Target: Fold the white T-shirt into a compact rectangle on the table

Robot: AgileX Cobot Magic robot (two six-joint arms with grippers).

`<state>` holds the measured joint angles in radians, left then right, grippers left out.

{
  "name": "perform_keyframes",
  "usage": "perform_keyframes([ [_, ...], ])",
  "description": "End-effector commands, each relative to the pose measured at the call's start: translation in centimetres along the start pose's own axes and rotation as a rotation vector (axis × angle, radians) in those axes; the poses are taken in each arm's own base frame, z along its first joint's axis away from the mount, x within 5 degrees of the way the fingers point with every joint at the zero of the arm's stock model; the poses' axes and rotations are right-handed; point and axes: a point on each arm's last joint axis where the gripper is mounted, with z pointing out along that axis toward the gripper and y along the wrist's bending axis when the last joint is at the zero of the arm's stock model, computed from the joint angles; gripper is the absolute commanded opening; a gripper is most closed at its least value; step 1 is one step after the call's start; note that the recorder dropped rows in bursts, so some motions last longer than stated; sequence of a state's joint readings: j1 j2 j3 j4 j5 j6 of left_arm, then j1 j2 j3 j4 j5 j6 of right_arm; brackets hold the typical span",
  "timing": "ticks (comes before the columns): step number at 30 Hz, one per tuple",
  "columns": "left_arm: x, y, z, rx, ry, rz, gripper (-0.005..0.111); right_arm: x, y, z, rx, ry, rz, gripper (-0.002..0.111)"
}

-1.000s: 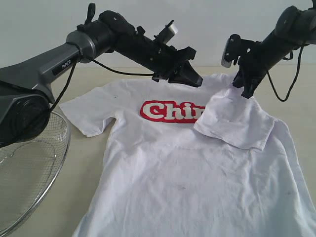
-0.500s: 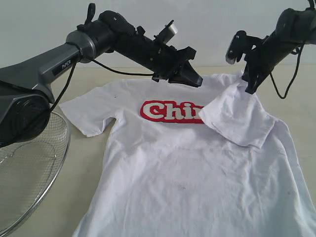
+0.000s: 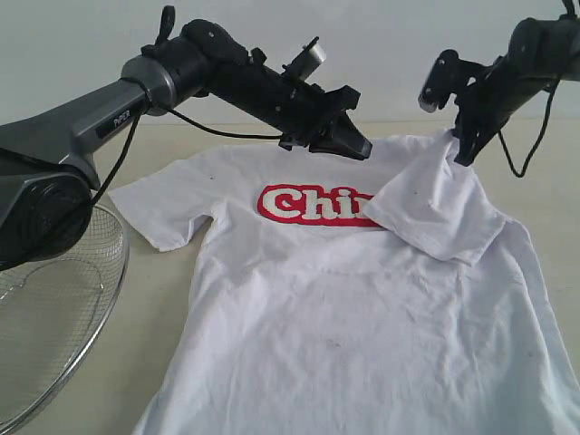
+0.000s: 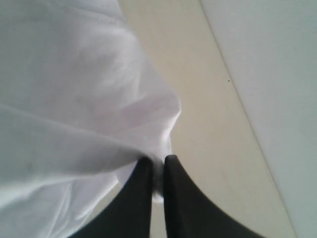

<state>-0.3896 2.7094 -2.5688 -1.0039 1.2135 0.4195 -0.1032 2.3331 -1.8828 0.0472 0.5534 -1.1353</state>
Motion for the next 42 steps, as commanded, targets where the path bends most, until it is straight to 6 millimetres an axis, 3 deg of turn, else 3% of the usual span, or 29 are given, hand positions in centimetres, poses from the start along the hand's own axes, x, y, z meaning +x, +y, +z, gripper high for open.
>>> perform_keyframes([
  [1,-0.3,-1.0,-0.4,0.007,-0.004,0.012,0.005,0.5,-0.7,-0.3,0.044,0.025,-0.004,0.000],
  [11,-0.3,-1.0,-0.4,0.007,-0.004,0.012,0.005,2.9,-1.8,-0.4,0.058,0.061,0.052,0.000],
  [21,-0.3,-1.0,-0.4,0.007,-0.004,0.010,0.005,2.8,-2.5,-0.5,0.120,0.032,0.051,0.000],
  [36,-0.3,-1.0,-0.4,0.007,-0.004,0.010,0.005,4.4,-3.5,-0.6,0.163,0.038,0.083,0.000],
  [42,-0.3,-1.0,-0.4,0.007,-0.004,0.008,0.005,4.8,-2.8,0.8,0.146,0.046,0.073,0.000],
])
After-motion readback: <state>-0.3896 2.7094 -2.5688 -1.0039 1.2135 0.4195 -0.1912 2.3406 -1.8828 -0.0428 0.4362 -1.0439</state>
